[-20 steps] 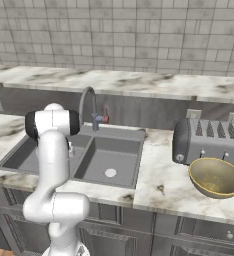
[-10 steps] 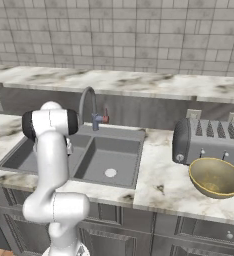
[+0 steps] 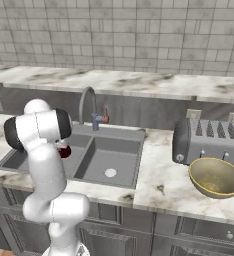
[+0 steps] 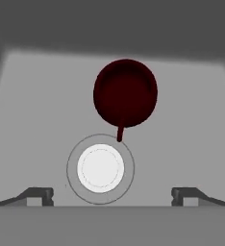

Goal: Pick the mug and place it in the sink. Pick the bowl and place it in the open cabinet and then close the cabinet.

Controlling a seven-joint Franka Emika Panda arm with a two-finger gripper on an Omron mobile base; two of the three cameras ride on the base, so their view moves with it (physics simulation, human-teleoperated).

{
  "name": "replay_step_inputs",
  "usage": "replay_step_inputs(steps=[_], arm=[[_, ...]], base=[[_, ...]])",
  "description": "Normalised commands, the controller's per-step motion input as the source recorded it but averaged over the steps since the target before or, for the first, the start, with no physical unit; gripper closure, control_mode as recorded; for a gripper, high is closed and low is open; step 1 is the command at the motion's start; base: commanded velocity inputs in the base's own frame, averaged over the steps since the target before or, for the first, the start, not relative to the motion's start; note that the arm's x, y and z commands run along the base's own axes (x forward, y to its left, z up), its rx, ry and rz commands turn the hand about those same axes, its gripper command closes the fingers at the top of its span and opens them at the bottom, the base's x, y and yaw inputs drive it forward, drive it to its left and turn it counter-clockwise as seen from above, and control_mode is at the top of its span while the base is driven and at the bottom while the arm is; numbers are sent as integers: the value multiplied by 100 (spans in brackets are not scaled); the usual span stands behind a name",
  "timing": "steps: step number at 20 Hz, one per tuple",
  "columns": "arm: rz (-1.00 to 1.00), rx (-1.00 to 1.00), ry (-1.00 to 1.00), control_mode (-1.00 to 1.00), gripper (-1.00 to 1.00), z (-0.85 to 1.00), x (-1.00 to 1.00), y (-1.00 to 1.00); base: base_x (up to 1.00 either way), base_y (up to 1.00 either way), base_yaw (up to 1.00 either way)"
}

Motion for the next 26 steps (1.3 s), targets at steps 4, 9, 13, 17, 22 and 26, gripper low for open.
replay_step_inputs(steps=[4, 9, 13, 17, 22, 26], arm=[[-6, -2, 0, -100, -100, 100, -39, -25], [-1, -7, 0, -100, -100, 100, -13, -39], [0, -5, 4, -100, -100, 98, -29, -35], [0, -12, 0, -100, -100, 91, -43, -27], [-21, -1, -5, -100, -100, 58, -48, -51], [-34, 0, -9, -100, -100, 43, -50, -37]], base=[[0, 0, 0], [0, 0, 0], [0, 0, 0], [0, 0, 0], [0, 0, 0], [0, 0, 0]])
